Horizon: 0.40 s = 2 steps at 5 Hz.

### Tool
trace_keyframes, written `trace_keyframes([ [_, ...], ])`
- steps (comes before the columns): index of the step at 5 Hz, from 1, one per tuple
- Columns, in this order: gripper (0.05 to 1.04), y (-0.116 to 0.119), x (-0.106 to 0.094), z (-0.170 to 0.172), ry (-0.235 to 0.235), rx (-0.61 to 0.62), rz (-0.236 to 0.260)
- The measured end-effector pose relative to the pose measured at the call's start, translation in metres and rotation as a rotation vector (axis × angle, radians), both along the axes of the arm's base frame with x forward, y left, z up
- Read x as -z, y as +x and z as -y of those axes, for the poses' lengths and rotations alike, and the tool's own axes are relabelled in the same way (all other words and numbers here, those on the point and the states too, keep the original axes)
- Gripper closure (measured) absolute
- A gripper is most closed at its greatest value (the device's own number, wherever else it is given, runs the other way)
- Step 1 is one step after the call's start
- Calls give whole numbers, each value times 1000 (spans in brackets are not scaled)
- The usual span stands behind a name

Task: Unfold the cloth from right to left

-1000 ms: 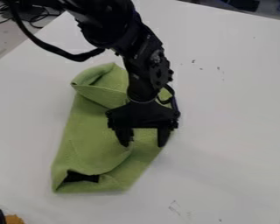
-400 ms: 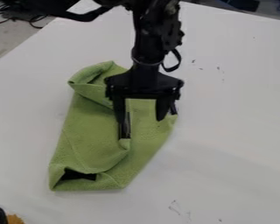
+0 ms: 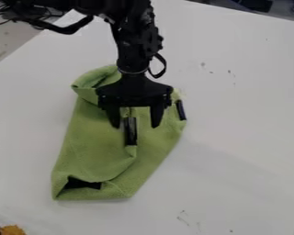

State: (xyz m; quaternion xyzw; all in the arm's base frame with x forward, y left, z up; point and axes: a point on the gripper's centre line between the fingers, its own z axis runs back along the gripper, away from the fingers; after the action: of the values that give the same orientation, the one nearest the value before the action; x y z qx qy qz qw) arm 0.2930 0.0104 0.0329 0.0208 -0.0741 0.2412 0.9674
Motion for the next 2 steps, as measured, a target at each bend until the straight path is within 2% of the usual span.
trace_keyframes([
  [1,83,-1,9,-9,-13,-12,-6],
  [2,139,-1,17,-7,-23,1,-18],
])
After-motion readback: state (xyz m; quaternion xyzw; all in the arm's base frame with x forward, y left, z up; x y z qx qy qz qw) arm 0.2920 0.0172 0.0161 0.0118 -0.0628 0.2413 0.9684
